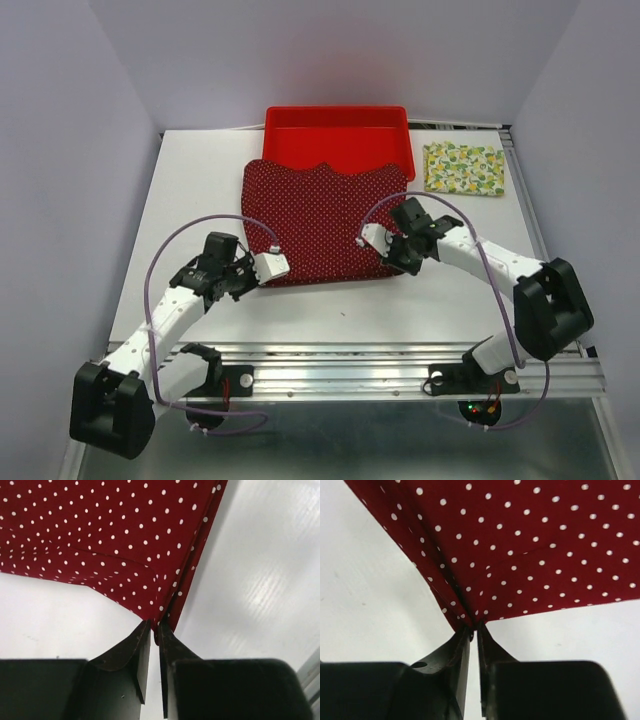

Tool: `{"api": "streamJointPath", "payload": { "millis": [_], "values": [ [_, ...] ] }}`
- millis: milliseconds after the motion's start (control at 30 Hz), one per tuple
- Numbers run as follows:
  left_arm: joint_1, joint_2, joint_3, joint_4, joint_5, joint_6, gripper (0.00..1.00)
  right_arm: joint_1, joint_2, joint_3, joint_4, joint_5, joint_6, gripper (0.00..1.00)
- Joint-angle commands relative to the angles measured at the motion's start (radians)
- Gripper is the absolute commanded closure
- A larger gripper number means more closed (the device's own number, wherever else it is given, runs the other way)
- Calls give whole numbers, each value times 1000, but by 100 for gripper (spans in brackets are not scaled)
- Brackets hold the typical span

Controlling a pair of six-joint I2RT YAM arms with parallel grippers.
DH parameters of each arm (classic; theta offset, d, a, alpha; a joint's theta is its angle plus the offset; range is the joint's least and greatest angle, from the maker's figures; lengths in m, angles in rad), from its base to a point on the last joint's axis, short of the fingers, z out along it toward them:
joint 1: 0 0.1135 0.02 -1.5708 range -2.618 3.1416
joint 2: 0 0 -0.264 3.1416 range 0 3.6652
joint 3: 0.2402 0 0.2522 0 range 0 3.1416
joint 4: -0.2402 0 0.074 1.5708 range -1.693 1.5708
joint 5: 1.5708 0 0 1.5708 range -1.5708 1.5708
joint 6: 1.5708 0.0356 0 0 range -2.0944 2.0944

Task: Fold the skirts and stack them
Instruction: Flatten the skirt out

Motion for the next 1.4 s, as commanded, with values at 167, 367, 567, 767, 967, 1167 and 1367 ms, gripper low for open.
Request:
{"api": "streamJointPath", "payload": {
  "millis": [167, 367, 567, 767, 967, 1167, 1367],
  "values": [
    [-9, -157, 88, -302, -35, 123, 38, 49, -20, 21, -313, 77, -56, 17],
    [-10, -233, 217, -469, -51, 170, 20, 49, -114, 225, -462, -9, -64, 0],
    [-9, -182, 255, -451, -51, 56, 21, 49, -47, 308, -334, -3, 45, 9],
    [57, 116, 289, -230, -31, -174, 44, 49, 226, 394, -148, -3, 171, 33],
    [131, 395, 397, -159, -37, -289, 61, 49, 464, 492, -36, 63, 192, 46],
    [171, 493, 369, -142, -43, -315, 61, 49, 527, 359, -17, 141, 117, 54],
    [197, 482, 315, -136, -54, -311, 60, 131, 380, 62, -128, 97, 45, 63]
  ]
}}
